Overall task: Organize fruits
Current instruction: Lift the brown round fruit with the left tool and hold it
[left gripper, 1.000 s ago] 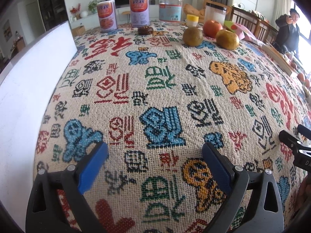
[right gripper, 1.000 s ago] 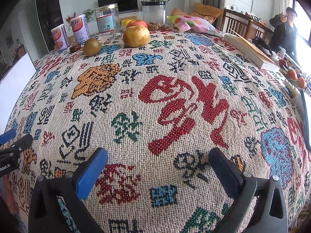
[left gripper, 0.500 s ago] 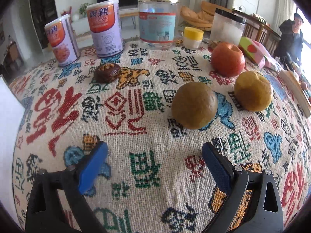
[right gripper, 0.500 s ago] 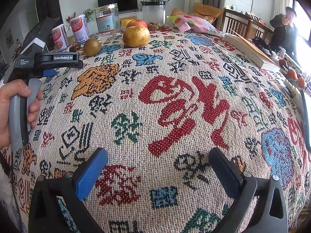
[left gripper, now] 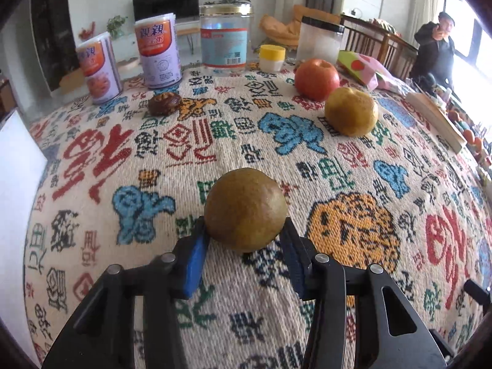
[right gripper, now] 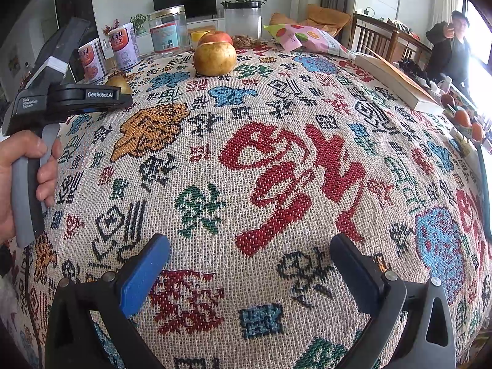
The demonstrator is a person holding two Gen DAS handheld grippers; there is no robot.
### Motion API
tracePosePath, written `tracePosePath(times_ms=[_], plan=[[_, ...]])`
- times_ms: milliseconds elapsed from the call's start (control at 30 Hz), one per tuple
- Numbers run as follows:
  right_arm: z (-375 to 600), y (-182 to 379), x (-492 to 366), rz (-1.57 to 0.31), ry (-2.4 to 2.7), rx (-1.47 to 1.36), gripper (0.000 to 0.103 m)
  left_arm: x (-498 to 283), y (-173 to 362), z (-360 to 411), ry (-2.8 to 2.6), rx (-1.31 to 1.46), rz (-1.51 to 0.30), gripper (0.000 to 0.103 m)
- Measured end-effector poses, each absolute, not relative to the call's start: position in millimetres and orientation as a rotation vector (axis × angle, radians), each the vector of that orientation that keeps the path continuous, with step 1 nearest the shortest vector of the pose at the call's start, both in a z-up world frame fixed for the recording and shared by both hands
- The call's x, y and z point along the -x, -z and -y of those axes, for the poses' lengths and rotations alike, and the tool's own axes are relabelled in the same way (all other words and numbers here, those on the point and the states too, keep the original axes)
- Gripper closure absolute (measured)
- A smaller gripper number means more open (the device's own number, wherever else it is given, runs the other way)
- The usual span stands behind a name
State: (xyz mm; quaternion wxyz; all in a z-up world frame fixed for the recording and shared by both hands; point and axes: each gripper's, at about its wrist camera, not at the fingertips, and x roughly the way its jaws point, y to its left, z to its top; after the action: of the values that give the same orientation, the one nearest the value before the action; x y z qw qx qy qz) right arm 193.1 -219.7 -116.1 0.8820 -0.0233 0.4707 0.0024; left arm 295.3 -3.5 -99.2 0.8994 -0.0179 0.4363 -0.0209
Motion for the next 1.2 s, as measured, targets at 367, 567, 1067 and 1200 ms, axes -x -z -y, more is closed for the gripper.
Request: tracePosePath(times_ms=[367,567,1067,1200], plan=[[220,116,-192,-0.978,-0.007,0.044,0.0,-174,99,-17,0.03,-0.029,-0.928,0.047],[220,116,-191,-0.977,-0.007,0.042,0.0,-172,106,-23,-0.027,-0.054,-0.903,0.015],[220,116,-191,-0.977,-0.007,0.042,0.0,-177,111,-35,-0.081,0.035,-0.943,0.001],[220,116,-191,-0.977,-0.007,0.042,0.0,-177,111,-35,-0.081,0.035,-0.944,0.001]])
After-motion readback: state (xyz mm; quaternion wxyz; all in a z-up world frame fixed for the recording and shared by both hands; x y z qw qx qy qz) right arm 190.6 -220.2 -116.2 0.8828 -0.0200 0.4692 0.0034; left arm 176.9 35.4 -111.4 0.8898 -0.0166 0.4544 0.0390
